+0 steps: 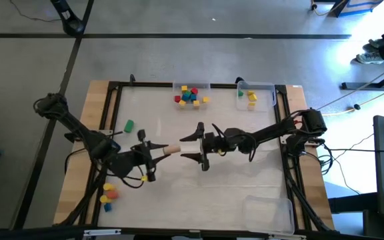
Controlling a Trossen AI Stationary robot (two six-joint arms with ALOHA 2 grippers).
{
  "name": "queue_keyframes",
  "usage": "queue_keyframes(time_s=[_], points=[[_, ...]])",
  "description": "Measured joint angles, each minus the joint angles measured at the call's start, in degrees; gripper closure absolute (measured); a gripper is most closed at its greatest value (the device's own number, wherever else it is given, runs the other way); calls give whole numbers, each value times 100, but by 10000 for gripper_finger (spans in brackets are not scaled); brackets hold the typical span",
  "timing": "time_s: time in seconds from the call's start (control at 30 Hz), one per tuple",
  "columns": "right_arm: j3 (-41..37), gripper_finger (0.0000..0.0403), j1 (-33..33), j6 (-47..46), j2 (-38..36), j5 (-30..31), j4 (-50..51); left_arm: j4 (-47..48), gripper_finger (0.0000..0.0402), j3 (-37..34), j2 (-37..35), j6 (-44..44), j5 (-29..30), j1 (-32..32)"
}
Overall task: Sort blocks by size
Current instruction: Put the cylinder brown block into the bottom right transparent bin
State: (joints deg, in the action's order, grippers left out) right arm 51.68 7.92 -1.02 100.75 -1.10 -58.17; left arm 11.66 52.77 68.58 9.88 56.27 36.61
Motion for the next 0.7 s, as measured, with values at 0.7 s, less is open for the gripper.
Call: queue_keyframes(time_s=[0.7], points=[[18, 133, 0, 64, 4, -605, -1619, -4829, 286, -1253, 179, -2400, -1530, -735]])
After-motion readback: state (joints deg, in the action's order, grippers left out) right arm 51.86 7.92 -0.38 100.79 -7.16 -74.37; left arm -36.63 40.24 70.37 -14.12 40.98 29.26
